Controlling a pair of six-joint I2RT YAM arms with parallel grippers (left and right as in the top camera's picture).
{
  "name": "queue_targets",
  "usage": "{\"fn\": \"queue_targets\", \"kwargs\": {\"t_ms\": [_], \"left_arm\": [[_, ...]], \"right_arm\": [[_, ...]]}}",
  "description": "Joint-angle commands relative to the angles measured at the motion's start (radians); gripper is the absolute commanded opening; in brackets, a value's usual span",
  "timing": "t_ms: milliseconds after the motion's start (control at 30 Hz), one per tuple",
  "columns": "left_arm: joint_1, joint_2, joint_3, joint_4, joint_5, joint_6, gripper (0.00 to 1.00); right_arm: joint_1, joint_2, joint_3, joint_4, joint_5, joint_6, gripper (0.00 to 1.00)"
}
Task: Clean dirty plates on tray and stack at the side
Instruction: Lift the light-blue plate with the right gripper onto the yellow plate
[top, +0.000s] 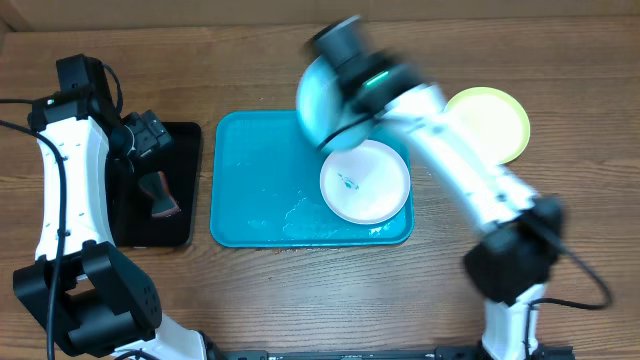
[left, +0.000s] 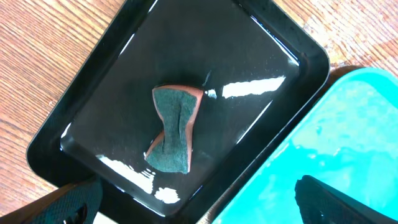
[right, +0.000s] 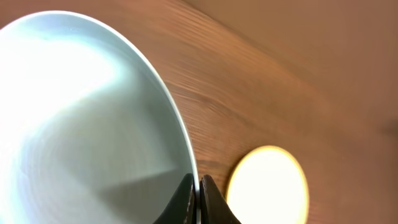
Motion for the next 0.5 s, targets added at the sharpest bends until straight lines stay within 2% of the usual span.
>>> {"fn": "queue_targets", "kwargs": {"t_ms": [0, 100, 233, 467], "left_arm": [[0.007, -0.006, 0.009, -0.004, 0.006, 0.001, 1.00], [0.007, -0.006, 0.009, -0.002, 0.006, 0.000, 1.00], [0.007, -0.006, 0.009, 0.005, 0.016, 0.000, 1.00], [0.005, -0.006, 0.009, 0.008, 0.039, 0.001, 1.00]], "right_arm": [[-0.275, -0.107, 0.057, -0.070, -0.377, 0.127, 0.04], [-0.473, -0.101, 0.026, -0.108, -0.514, 0.127, 0.04], [-0.678, -0.077, -0.063, -0.068, -0.619, 0.127, 0.04], [-0.837, -0.026, -0.262, 0.048, -0.700, 0.128, 0.04]]}}
